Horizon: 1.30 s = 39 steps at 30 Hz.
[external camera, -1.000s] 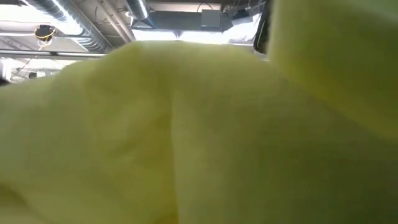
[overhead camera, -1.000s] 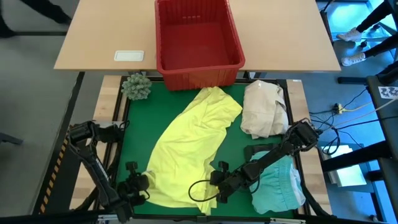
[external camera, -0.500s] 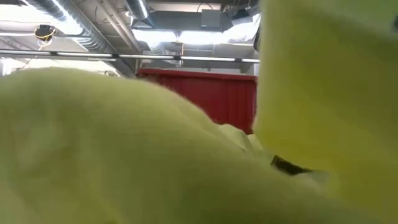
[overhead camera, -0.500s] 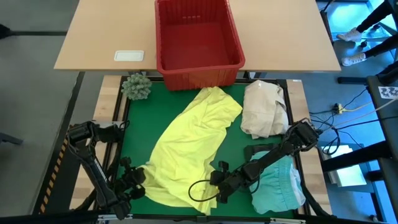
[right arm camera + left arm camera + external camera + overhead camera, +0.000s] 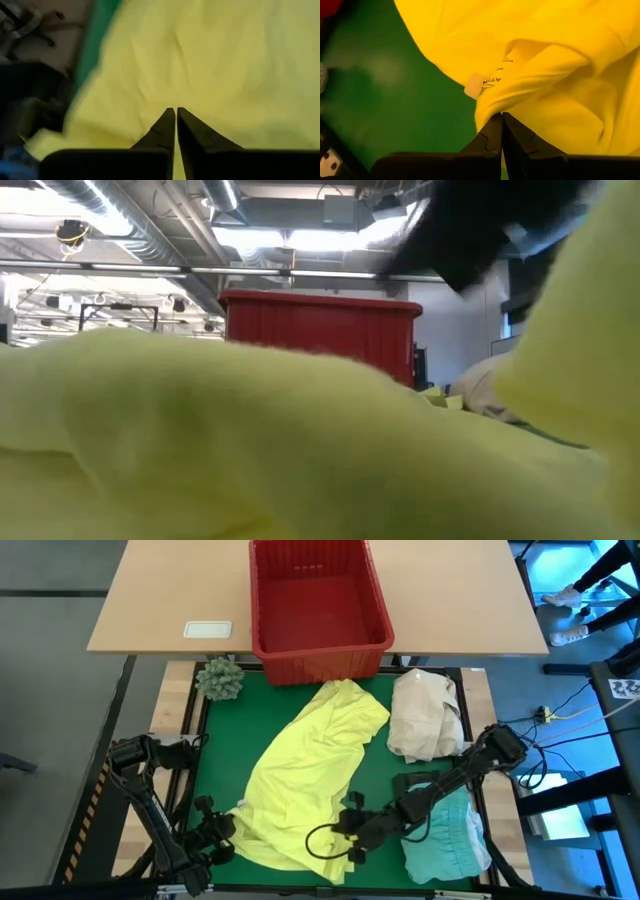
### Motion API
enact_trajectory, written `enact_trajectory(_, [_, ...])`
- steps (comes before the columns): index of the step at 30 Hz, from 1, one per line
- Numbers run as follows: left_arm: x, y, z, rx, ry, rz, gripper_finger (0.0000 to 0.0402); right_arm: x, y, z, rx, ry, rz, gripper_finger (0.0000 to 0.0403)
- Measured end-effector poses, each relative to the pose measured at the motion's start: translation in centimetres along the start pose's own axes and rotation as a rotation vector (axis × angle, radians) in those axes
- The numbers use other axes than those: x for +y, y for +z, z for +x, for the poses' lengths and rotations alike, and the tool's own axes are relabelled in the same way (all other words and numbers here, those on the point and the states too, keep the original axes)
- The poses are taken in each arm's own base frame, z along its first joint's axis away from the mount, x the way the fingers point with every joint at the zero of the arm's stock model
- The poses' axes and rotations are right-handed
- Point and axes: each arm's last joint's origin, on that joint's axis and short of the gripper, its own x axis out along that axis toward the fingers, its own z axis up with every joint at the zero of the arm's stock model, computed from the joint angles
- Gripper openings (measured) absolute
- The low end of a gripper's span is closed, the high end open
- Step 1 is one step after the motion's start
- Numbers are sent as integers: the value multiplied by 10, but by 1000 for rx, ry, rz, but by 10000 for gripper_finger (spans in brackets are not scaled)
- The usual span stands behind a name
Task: Fold Laundry from Bin
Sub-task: Fold the yellow shirt
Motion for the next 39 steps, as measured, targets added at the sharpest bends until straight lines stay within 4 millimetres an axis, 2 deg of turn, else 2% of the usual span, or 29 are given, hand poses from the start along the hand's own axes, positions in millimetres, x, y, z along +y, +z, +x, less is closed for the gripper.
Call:
enact_trajectory(5, [0, 1, 0, -28, -3, -1, 0, 13, 47, 8, -217, 65, -106, 50])
enact_trajectory(12, [-1, 2, 1, -55, -5, -7, 0, 32, 97, 55, -259, 55, -276, 119])
enact_trajectory(16, [-2, 3, 1, -54, -20, -19, 0, 34, 108, 85, -209, 14, -292, 156])
enact_trajectory(19, [-3, 3, 1, -55, -27, -26, 0, 33, 110, 106, -198, -2, -281, 177])
enact_trajectory(26, [-4, 5, 2, -64, -35, -39, 0, 22, 93, 145, -140, -10, -245, 206])
enact_trajectory(35, [-5, 7, 3, -75, -33, -50, 0, 17, 77, 164, -93, 17, -206, 208])
enact_trajectory(39, [-5, 9, 4, -77, -31, -53, 0, 16, 72, 168, -80, 1, -208, 173])
